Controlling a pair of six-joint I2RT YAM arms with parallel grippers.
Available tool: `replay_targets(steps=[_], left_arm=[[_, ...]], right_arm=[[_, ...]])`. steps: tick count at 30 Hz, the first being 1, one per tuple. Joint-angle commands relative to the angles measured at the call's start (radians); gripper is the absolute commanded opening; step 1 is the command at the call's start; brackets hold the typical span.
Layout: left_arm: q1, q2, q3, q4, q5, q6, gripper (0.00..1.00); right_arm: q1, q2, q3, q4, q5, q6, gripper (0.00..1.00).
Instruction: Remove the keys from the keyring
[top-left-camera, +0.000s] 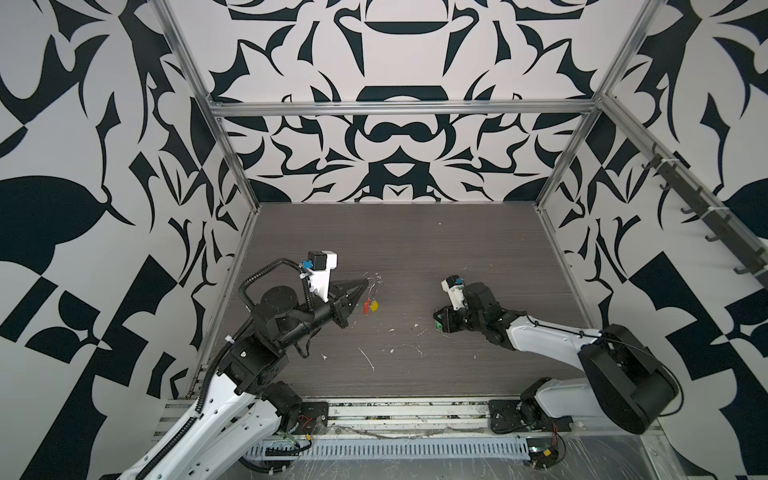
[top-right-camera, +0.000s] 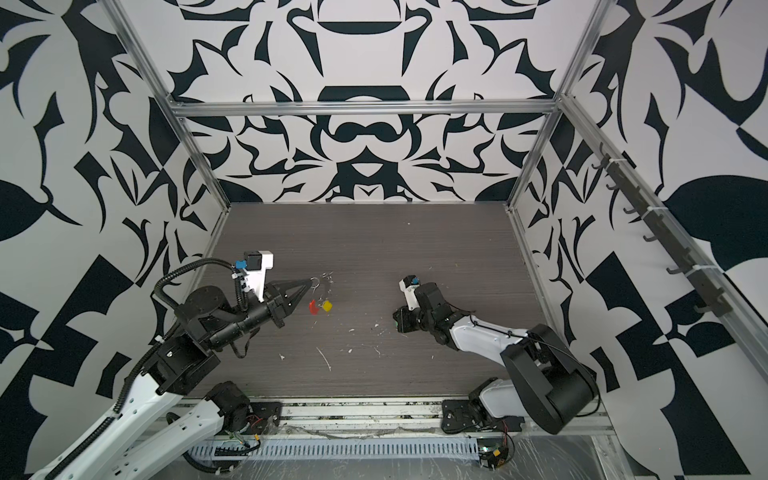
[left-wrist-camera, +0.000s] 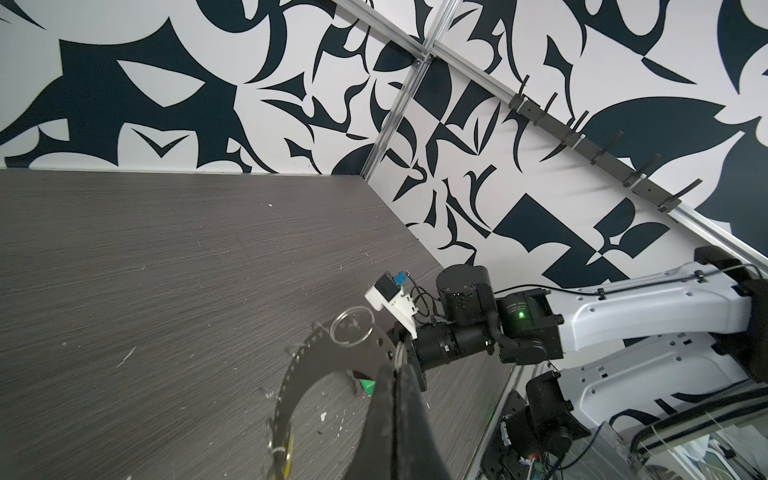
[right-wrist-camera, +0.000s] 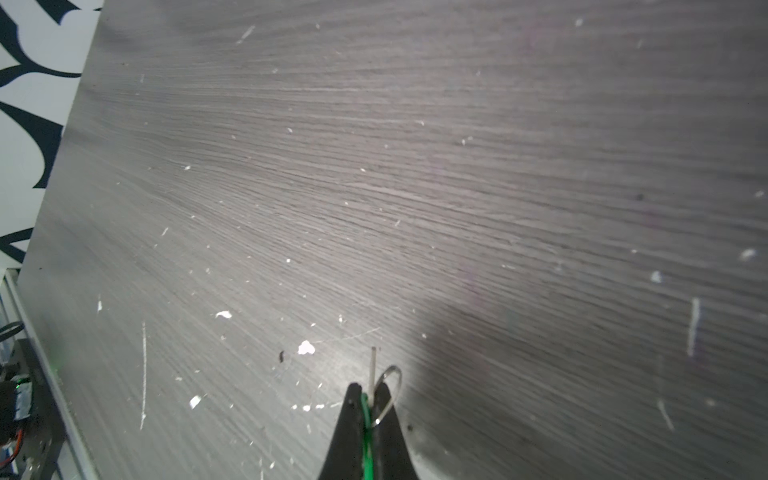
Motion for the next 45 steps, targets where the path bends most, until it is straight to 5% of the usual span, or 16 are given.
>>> replay_targets(steps=[1, 9, 18, 25, 33, 37, 45], left_arm=[[-0.002, -0.006, -0.008, 0.042, -0.008, -0.015, 0.00], [-0.002, -0.011, -0.012, 0.042, -0.015, -0.013, 0.00], [-0.002, -0.016, -0.024, 0.051, -0.023, -0.018, 0.00], [-0.002, -0.003, -0.010, 0.052, -0.020, -0.028, 0.00], [-0.001, 0.027, 0.043, 0.030, -0.034, -0.059, 0.00], [-0.001, 0.045, 0.078, 0.018, -0.033, -0.065, 0.00], [-0.002, 0.066, 0.092, 0.019, -0.047, -0.077, 0.00]], right_arm=[[-0.007, 0.042, -0.004, 0.098, 0.019, 0.034, 0.00], [-0.013, 0.125, -0.013, 0.133, 0.069, 0.074, 0.05], [-0.012, 0.076, -0.037, 0.099, 0.156, 0.125, 0.96], [-0.012, -0.168, -0.002, -0.041, 0.162, 0.108, 0.99], [0.016, -0.404, 0.084, -0.093, -0.074, -0.007, 0.89], [0.111, -0.453, 0.135, -0.100, -0.112, -0.072, 0.89], [0.340, -0.435, 0.297, -0.132, -0.011, -0.202, 0.89]])
